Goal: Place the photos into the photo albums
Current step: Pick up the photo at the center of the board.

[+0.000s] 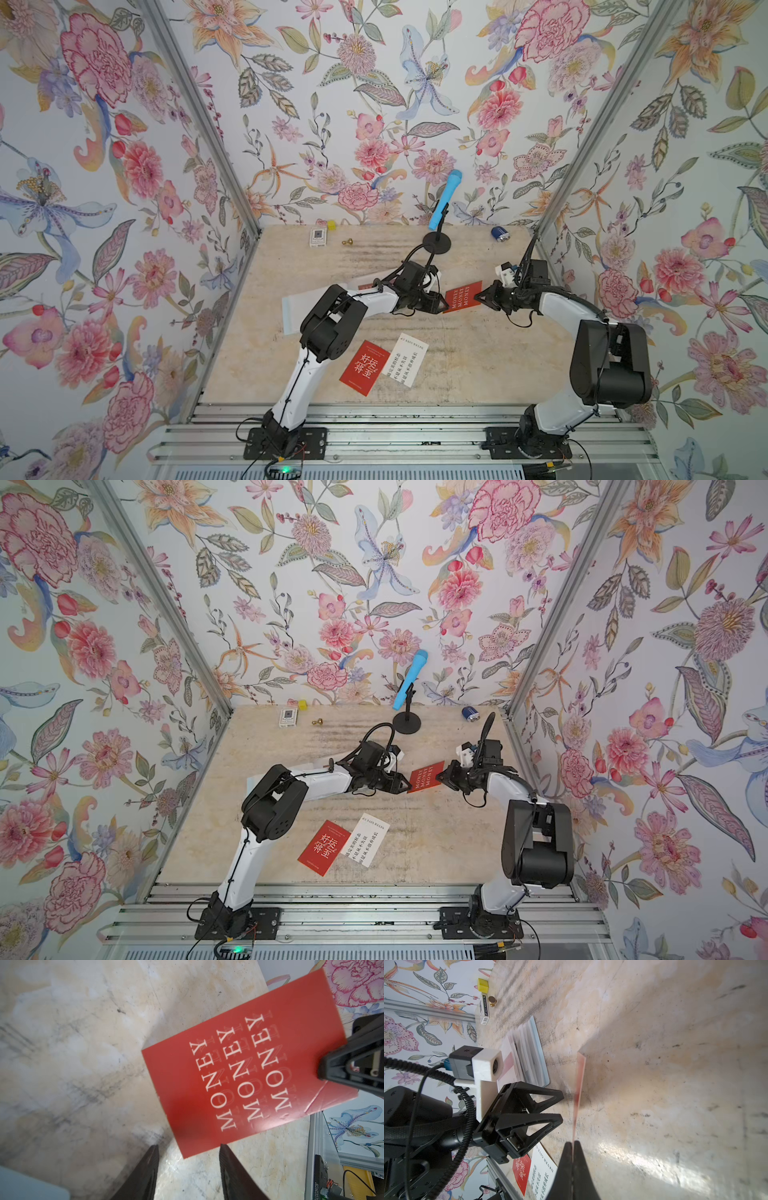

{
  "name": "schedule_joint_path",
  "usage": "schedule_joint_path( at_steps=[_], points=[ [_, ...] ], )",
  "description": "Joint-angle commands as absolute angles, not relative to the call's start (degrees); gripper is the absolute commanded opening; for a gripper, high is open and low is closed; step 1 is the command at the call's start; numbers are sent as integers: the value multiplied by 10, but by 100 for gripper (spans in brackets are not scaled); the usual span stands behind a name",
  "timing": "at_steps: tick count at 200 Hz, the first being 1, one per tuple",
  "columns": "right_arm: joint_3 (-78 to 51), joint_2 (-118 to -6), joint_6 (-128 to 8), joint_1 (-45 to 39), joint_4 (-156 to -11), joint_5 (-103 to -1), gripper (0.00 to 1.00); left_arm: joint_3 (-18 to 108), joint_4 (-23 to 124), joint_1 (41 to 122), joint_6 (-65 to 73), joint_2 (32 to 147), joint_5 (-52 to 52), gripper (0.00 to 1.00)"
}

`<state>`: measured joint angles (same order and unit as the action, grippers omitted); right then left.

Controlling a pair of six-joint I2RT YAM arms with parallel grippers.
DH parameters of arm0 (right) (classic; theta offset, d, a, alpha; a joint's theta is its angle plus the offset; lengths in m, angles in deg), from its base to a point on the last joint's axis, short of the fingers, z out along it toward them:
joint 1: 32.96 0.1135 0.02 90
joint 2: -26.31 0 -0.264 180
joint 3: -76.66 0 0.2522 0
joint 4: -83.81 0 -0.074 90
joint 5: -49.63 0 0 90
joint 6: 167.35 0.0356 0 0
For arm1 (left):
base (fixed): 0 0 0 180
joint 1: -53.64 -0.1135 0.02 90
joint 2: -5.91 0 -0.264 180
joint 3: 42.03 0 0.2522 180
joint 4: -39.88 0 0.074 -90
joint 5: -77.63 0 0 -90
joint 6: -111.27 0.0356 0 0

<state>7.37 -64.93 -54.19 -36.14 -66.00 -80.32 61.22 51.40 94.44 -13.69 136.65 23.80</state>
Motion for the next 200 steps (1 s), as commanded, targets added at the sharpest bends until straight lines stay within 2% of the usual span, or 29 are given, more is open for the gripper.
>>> schedule_joint_path(
  at_steps=[1, 79, 111, 140, 161, 200],
  points=[
    [71, -609, -550, -360, -646, -790, 0, 589, 495, 935, -139, 1309, 224, 50],
    [38, -565, -520, -327, -646, -794, 0, 452, 450, 885, -137, 1152, 168, 50],
    [-9, -577, -509, -257, -646, -796, 0, 337, 376, 832, -167, 1063, 141, 51],
    [-44, -597, -511, -193, -646, -775, 1, 313, 425, 778, -172, 1035, 159, 51],
    [-67, -628, -513, -153, -647, -775, 2, 290, 460, 751, -151, 1007, 136, 51],
    [-128, -700, -516, -85, -647, -778, 2, 198, 435, 684, -172, 934, 128, 52]
  ],
)
